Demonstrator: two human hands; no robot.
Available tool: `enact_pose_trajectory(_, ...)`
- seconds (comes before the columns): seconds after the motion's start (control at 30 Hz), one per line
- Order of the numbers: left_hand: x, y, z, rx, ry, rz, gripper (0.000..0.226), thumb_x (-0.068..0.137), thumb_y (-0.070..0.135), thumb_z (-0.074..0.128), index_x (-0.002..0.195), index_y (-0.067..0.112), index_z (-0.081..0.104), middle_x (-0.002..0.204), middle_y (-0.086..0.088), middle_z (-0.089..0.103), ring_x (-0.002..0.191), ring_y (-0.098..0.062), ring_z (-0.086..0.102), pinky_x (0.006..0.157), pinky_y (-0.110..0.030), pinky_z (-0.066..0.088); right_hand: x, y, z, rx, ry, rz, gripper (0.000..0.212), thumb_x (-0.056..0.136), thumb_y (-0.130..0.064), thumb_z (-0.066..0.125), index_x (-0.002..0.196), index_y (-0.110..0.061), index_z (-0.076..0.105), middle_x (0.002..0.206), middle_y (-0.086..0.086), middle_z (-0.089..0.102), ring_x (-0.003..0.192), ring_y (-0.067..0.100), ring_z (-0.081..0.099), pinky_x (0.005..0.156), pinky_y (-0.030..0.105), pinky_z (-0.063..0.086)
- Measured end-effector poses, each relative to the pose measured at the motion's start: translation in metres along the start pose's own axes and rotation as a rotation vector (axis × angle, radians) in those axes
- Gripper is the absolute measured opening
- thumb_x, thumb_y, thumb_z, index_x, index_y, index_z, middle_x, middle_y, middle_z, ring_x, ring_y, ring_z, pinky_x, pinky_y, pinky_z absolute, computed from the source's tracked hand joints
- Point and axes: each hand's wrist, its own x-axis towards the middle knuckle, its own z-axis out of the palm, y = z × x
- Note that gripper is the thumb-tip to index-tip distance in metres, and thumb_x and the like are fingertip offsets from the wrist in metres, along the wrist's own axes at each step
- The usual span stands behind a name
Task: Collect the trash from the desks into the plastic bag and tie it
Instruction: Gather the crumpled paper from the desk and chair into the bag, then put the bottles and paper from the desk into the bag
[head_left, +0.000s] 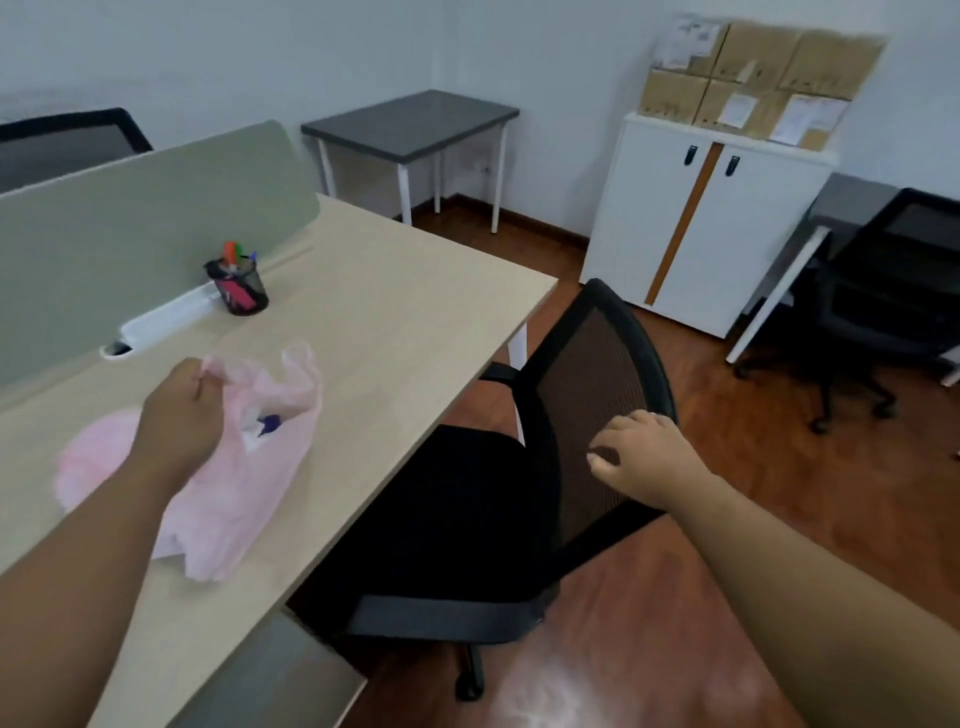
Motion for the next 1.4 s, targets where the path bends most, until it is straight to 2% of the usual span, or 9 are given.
enact_pose_trajectory(0.2,-0.025,0.018,0.021,0.072,-0.077,0.001,0.026,0.104,0.027,0.035,0.088,0.011,0.046,0.084,-0.011,0.054,0.079,-0.03,0.049,0.068,-0.037,0.032,-0.022,0.017,0.031,0.121,0.18,-0.06,0.056,0.092,-0.056,0.03,0.075,-0.025,0.073,0.085,-0.01,0.071,0.128,0.006,0.044,0.119,0.04,-0.007)
enact_pose_trajectory(0.33,-0.032,0.028,0.021,0.085,-0.087,-0.03,0.027,0.104,0.031,0.034,0.089,0.012,0.047,0.083,-0.009,0.056,0.078,-0.031,0.051,0.065,-0.036,0.036,-0.024,-0.007,0.032,0.105,0.199,-0.149,0.065,0.081,-0.058,0.015,0.058,-0.02,0.063,0.059,-0.007,0.059,0.077,0.003,0.051,0.119,0.043,-0.003)
enact_pose_trajectory(0.5,-0.034,0.037,0.023,0.116,-0.075,-0.052,0.028,0.104,0.03,0.033,0.091,0.01,0.048,0.087,-0.013,0.059,0.079,-0.033,0.053,0.072,-0.042,0.043,-0.028,-0.077,0.033,0.174,0.262,-0.225,0.046,0.082,-0.046,0.025,0.056,-0.022,0.054,0.055,-0.008,0.051,0.072,0.01,0.048,0.111,0.043,0.024)
enact_pose_trajectory(0.6,-0.037,0.037,0.021,0.139,-0.084,-0.055,0.028,0.104,0.031,0.033,0.09,0.011,0.047,0.087,-0.012,0.059,0.077,-0.033,0.054,0.07,-0.042,0.044,-0.026,-0.123,0.022,0.238,0.234,-0.488,0.039,0.088,-0.044,0.032,0.072,-0.025,0.062,0.069,-0.008,0.057,0.074,0.014,0.049,0.1,0.04,0.034)
enact_pose_trajectory(0.73,-0.039,0.031,0.012,0.133,-0.08,-0.061,0.033,0.104,0.038,0.031,0.089,0.013,0.046,0.086,-0.01,0.061,0.079,-0.033,0.056,0.071,-0.042,0.045,0.007,-0.13,0.009,0.236,0.103,-0.729,0.068,0.087,-0.071,0.034,0.14,-0.031,0.047,0.135,-0.006,0.055,0.128,0.015,0.045,0.116,0.039,0.016)
enact_pose_trajectory(0.97,-0.035,0.003,-0.017,0.115,-0.006,-0.029,0.034,0.104,0.04,0.03,0.086,0.015,0.045,0.075,-0.005,0.058,0.075,-0.029,0.054,0.07,-0.044,0.043,0.056,-0.164,0.024,0.079,0.347,-0.562,0.055,0.077,-0.077,0.039,0.093,-0.028,0.059,0.091,-0.004,0.057,0.088,0.027,0.054,0.087,0.046,0.039)
enact_pose_trajectory(1.13,-0.032,-0.021,-0.044,0.112,0.053,-0.059,0.033,0.104,0.04,0.029,0.082,0.017,0.04,0.066,-0.004,0.052,0.067,-0.027,0.05,0.059,-0.037,0.034,0.058,-0.164,0.008,0.126,0.227,-0.525,0.068,0.075,-0.09,0.019,0.09,-0.035,0.056,0.09,-0.015,0.051,0.088,0.014,0.047,0.093,0.039,0.032)
enact_pose_trajectory(1.27,-0.028,-0.045,-0.072,0.145,0.061,-0.044,0.032,0.103,0.043,0.028,0.083,0.021,0.037,0.067,-0.004,0.052,0.068,-0.031,0.052,0.06,-0.038,0.038,0.067,-0.227,-0.036,0.305,0.191,-0.549,0.057,0.083,-0.077,0.033,0.116,-0.038,0.056,0.116,-0.016,0.053,0.109,0.011,0.048,0.096,0.038,0.035)
enact_pose_trajectory(1.4,-0.031,-0.072,-0.114,0.228,0.073,-0.012,0.029,0.103,0.044,0.026,0.088,0.023,0.039,0.072,-0.006,0.056,0.071,-0.032,0.053,0.06,-0.038,0.04,0.099,-0.336,-0.074,0.179,0.32,-0.484,0.088,0.081,-0.056,0.064,0.151,-0.036,0.014,0.156,0.004,0.016,0.142,0.033,0.014,0.112,0.048,0.019)
